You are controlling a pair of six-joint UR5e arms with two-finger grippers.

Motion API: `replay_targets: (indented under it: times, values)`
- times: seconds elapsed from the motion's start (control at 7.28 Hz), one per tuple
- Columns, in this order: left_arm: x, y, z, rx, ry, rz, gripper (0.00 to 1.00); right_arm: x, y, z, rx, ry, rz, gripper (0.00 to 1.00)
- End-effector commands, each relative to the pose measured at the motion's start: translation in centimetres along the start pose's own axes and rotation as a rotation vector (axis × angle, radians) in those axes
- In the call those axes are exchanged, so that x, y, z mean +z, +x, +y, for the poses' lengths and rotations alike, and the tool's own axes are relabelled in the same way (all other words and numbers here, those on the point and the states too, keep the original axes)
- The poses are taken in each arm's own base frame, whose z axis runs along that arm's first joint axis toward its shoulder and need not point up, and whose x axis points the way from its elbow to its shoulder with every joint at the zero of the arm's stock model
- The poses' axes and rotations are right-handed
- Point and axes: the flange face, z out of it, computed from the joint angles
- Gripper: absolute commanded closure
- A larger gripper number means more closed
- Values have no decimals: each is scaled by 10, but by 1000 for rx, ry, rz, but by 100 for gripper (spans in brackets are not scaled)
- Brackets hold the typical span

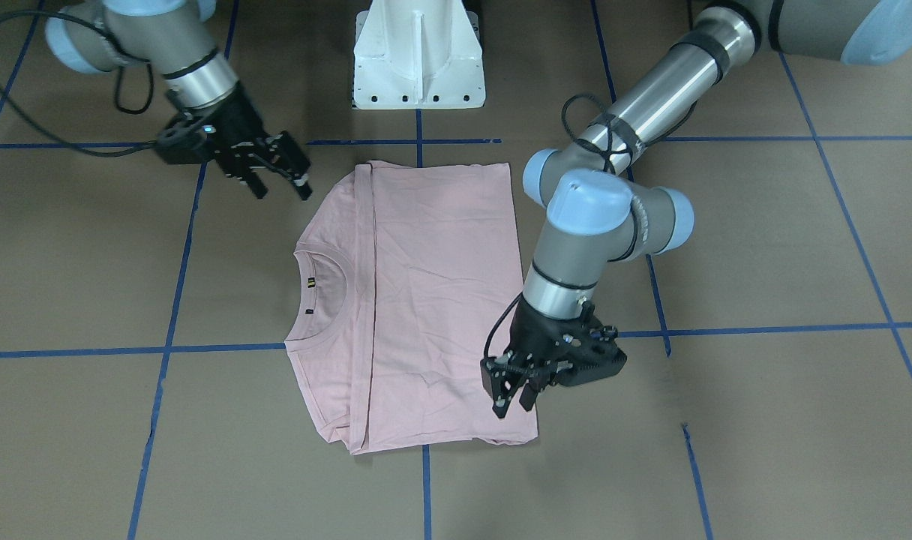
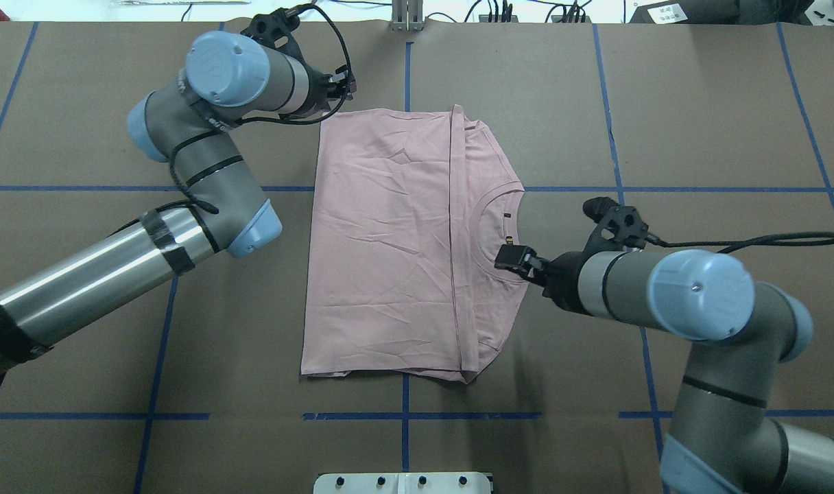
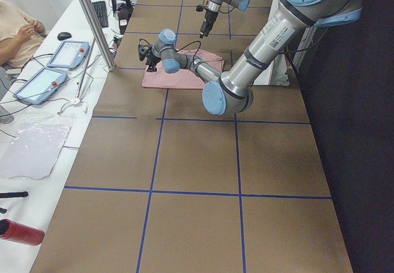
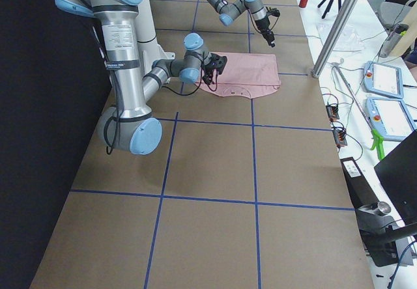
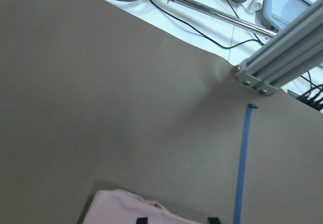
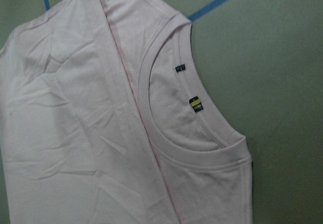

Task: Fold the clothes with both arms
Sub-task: 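Fold the shirt side over with the right gripper while the left moves farther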

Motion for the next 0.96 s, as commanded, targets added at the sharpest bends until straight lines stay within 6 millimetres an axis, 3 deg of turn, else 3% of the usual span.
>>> replay_targets:
  times: [0.0,0.14,0.82]
  values:
    - [-35,-30,12,4,-43,36,50,36,-28,75,0,-5,147,23]
    - [-36,-28,12,3,-43,39,50,58,-30,94,21,18,182,29]
    - [-34,-26,16,2,-49,36,49,72,-16,116,48,16,241,32]
